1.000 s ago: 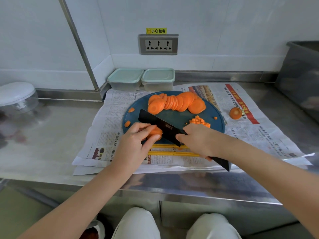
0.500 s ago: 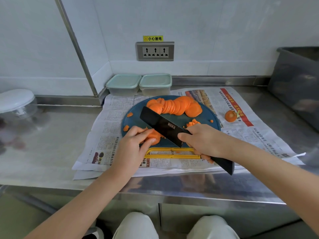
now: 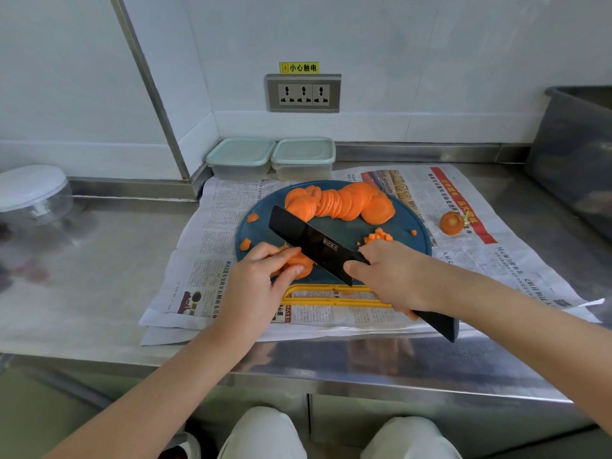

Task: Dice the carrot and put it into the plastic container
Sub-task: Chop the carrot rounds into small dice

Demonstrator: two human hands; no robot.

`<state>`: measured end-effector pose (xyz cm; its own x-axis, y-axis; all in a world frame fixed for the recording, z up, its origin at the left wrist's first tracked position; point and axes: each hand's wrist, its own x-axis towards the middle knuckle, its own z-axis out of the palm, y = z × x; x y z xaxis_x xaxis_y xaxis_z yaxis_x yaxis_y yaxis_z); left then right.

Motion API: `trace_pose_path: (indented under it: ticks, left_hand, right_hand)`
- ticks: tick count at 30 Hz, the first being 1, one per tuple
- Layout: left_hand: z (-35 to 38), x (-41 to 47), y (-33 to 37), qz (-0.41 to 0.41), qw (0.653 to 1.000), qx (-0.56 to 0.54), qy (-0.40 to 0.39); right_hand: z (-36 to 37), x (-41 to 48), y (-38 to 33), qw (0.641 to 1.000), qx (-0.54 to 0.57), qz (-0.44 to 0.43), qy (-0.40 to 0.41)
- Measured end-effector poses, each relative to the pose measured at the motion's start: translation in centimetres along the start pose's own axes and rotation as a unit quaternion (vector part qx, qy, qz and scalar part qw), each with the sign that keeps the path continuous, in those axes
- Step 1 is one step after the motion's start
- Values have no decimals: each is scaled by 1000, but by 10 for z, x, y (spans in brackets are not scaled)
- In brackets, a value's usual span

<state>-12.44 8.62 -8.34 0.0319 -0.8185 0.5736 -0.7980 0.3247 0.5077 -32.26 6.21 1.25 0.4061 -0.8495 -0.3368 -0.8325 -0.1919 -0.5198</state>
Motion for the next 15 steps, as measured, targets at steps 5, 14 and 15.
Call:
trace_pose_path:
  ticks: [5, 14, 15]
  left_hand:
    - [1, 2, 1, -1, 1000, -2, 10]
    - [1, -2, -1, 0, 1000, 1, 4]
    - [2, -1, -2, 0, 1000, 2, 6]
  right_hand:
    - [-6, 8, -4, 999, -4, 22, -29]
    - [8, 20, -3, 998, 21, 21, -48]
    - [11, 21, -3, 999, 17, 16, -40]
